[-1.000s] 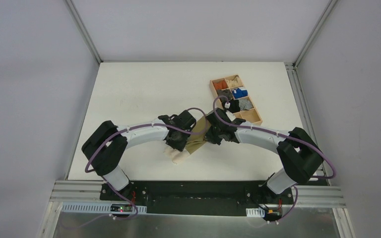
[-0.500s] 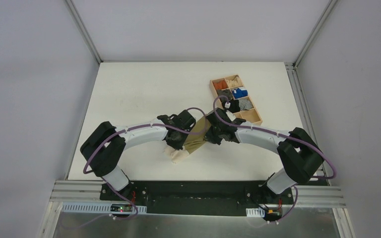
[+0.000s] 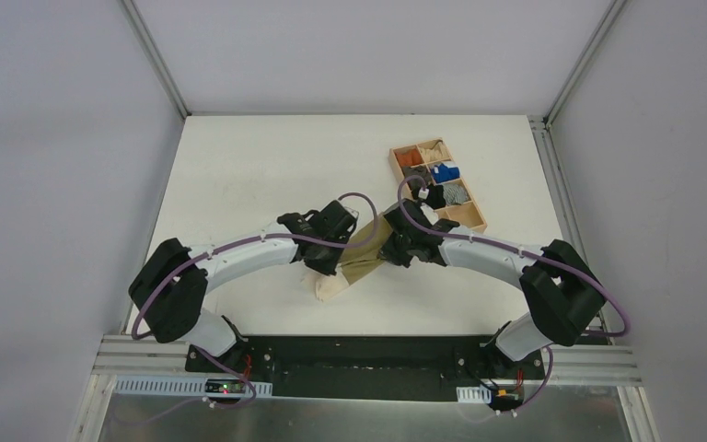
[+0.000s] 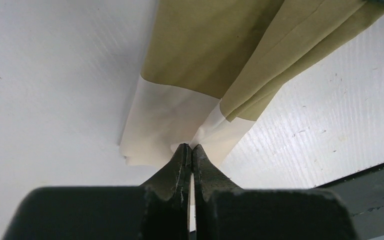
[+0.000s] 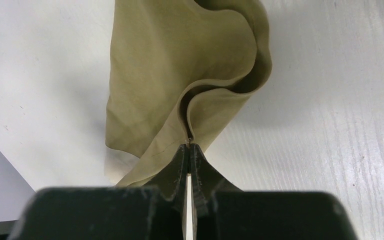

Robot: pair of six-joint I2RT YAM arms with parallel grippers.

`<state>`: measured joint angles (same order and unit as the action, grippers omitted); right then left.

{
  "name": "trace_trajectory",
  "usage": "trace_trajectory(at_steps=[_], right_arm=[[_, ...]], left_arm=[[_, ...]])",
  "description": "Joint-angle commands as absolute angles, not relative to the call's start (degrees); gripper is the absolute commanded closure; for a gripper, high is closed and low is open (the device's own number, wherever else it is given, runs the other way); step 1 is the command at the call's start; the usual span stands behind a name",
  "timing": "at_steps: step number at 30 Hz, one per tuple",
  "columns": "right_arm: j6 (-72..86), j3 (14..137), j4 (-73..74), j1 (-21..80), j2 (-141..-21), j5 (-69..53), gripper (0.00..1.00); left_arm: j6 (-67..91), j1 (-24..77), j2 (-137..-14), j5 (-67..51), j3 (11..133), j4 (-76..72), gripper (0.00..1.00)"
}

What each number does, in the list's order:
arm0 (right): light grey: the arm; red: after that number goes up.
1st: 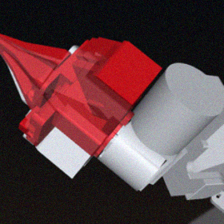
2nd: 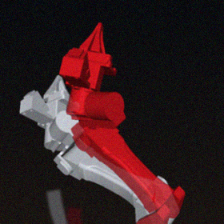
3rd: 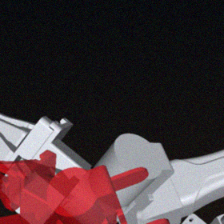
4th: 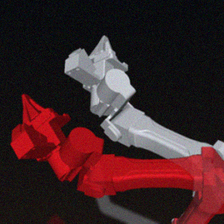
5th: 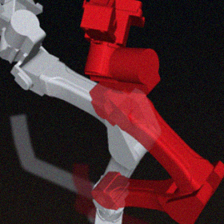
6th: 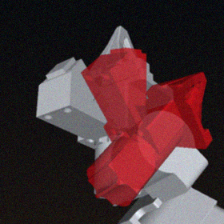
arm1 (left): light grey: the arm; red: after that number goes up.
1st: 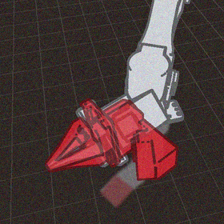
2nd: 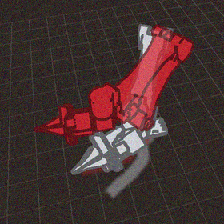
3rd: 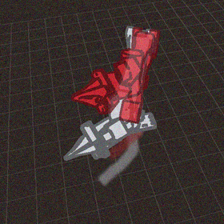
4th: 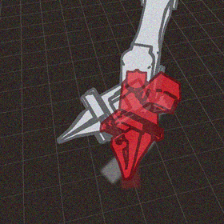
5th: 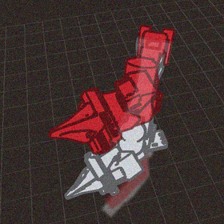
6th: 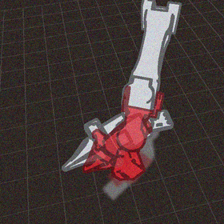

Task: Roll the underwear
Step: Fold the underwear at the center of the board.

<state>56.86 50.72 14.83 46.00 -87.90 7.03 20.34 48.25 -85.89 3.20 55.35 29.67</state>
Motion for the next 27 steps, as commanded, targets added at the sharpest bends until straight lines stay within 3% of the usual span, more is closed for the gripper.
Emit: trace_trajectory(at_steps=[1, 27], right_arm=[[55.91, 53.29, 16.21, 46.22, -85.68, 8.29, 1.00], [48.33, 69.58, 19.22, 44.37, -99.20, 6.79, 1.00]], left_arm=[[21.96, 47.87, -82.24, 3.87, 54.58, 31.74, 1.00], [28.30, 45.12, -81.40, 10.44, 50.32, 33.75, 1.00]])
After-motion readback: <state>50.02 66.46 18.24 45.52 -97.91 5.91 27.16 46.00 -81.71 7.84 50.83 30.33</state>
